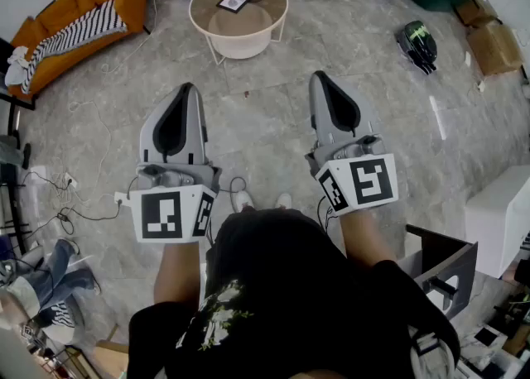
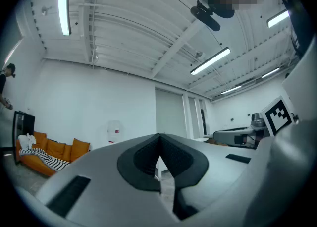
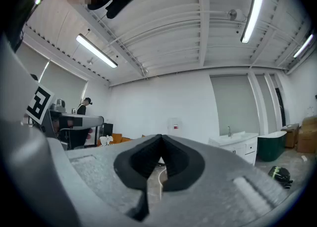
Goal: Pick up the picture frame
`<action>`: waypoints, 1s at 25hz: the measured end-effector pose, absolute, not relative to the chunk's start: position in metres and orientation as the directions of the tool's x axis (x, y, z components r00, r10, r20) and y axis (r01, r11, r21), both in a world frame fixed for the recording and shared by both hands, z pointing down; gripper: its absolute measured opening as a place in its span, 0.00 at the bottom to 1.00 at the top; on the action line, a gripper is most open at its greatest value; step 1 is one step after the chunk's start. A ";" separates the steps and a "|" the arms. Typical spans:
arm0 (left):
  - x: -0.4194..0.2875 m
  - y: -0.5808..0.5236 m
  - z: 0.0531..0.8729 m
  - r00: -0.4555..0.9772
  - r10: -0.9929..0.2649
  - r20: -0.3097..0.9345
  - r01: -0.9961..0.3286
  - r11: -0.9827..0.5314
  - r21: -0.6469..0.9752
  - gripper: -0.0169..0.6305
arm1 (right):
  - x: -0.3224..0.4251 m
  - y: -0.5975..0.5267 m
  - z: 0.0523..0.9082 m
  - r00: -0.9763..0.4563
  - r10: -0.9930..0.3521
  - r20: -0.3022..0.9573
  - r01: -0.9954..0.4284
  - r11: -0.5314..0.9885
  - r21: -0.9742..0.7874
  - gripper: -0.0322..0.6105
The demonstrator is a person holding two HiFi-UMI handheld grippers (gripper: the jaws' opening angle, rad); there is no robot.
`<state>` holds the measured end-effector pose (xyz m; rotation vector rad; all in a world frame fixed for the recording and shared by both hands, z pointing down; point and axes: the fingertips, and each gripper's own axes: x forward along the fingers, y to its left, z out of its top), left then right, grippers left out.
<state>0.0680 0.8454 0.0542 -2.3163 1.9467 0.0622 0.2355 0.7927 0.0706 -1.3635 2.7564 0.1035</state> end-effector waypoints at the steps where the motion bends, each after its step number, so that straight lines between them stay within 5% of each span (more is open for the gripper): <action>1: 0.072 0.845 0.054 0.175 -0.979 -0.106 -0.984 -0.169 -0.063 0.05 | 0.239 0.792 0.071 -0.606 -0.790 -0.086 -0.795 0.606 0.033 0.04; 25: 0.135 0.837 0.077 0.130 -0.989 -0.071 -0.989 -0.124 -0.080 0.05 | 0.326 0.792 0.089 -0.642 -0.762 -0.083 -0.764 0.645 -0.006 0.04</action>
